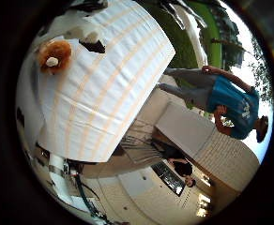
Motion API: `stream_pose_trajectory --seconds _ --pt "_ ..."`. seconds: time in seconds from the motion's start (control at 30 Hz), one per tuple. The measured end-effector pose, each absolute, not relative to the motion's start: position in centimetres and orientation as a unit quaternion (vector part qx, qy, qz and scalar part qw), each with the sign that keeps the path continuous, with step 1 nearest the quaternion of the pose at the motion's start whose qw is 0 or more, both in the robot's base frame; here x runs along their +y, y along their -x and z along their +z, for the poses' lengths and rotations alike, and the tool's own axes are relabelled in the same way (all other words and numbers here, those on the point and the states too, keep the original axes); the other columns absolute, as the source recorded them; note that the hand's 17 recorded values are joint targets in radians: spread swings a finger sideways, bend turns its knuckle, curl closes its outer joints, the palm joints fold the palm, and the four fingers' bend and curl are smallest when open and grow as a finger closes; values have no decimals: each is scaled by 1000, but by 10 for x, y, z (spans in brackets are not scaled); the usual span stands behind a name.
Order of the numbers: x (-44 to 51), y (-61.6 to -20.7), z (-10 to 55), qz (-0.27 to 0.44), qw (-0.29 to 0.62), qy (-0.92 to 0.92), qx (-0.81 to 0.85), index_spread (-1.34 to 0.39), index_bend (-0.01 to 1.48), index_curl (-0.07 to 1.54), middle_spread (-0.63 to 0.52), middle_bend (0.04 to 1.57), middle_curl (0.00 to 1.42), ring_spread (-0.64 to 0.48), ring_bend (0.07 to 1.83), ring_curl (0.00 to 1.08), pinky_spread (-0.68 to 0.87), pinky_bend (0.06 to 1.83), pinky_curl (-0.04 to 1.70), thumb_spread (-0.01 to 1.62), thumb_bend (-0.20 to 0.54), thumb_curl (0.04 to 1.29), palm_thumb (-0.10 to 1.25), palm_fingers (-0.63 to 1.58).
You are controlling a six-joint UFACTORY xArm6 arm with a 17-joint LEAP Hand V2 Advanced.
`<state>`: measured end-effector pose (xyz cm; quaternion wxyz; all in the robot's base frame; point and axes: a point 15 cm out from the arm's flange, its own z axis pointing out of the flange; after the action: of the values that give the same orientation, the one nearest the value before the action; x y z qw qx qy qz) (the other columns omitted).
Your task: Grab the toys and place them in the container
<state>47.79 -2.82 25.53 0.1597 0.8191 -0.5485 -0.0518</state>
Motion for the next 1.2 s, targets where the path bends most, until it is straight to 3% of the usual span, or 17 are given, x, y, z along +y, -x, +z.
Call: stream_pose_trajectory --seconds 0.13,0.37,0.7,0.87,0.93,1.1,1.2 --pt "-19 -483 231 -50 168 -813 -555 -47 241 363 179 199 442 302 513 349 446 791 330 1123 -46 375 517 -42" --pt "-4 -482 201 -48 209 -807 -551 5 151 327 199 204 412 314 471 324 478 722 285 1096 -35 334 479 31" --pt "-13 -479 173 -27 280 -794 -539 36 164 301 91 254 418 265 534 335 474 650 232 1095 -28 312 489 276" --pt "-17 -480 173 -27 278 -798 -534 -95 159 300 -47 398 483 172 724 395 441 685 221 1097 -21 315 517 617" --pt "-19 -478 173 -31 274 -797 -538 -167 138 283 -86 545 553 138 902 459 417 727 231 1108 -9 326 570 816" --pt "-21 -470 170 -64 244 -799 -546 -289 155 274 -145 772 703 73 1169 595 391 823 289 1126 0 354 672 848" --pt "-7 -467 169 -97 196 -814 -538 -392 181 250 -180 897 800 28 1284 656 374 1010 357 1125 13 390 778 908"
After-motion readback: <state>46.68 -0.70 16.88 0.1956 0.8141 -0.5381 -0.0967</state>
